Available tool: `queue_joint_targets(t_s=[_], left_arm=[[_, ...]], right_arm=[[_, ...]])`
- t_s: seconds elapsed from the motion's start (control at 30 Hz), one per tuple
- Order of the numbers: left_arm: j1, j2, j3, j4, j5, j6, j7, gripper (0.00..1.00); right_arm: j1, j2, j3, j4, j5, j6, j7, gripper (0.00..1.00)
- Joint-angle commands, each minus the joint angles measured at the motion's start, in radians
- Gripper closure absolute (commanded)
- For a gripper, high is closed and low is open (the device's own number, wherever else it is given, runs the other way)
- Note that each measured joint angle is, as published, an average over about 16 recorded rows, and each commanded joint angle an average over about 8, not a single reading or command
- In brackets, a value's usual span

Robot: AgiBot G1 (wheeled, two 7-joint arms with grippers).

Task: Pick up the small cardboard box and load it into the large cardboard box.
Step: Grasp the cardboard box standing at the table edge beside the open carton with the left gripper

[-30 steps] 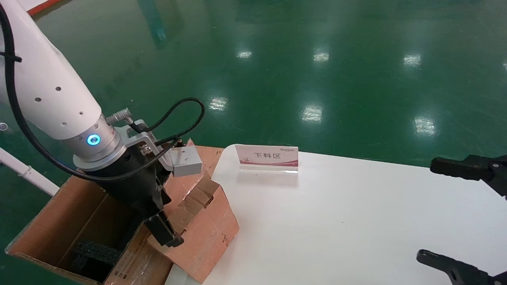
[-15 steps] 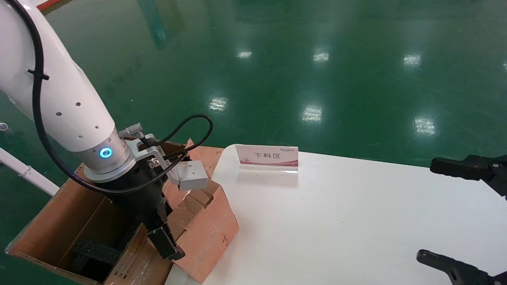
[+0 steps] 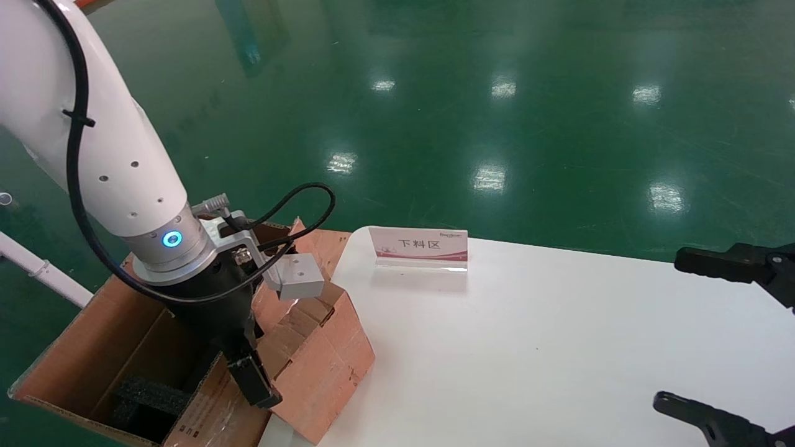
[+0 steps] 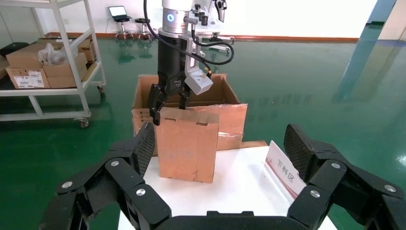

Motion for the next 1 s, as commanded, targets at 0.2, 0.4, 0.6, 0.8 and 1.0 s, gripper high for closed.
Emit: queue_joint_targets(t_s=[0.2, 0.4, 0.6, 0.8, 1.0], left_arm=[[-0.012, 0.014, 0.024, 0.000, -0.005, 0.001, -0.014, 0.00], [-0.017, 0.017, 0.036, 0.001, -0.016, -0.002, -0.016, 0.00], [-0.018, 0.015, 0.038, 0.001, -0.022, -0.006, -0.017, 0.00], [-0.018, 0.015, 0.037, 0.001, -0.020, -0.005, -0.017, 0.25], [-0.018, 0.015, 0.036, 0.001, -0.018, -0.004, -0.016, 1.00]], right_arm=[[0.000, 0.000, 0.000, 0.000, 0.000, 0.000, 0.000, 0.00], [0.000, 0.000, -0.001, 0.000, 0.001, 0.000, 0.000, 0.00], [0.000, 0.001, -0.001, 0.000, 0.001, 0.001, 0.000, 0.00], [0.000, 0.000, -0.001, 0.000, 0.001, 0.001, 0.000, 0.00], [0.000, 0.000, -0.001, 0.000, 0.001, 0.001, 0.000, 0.00]])
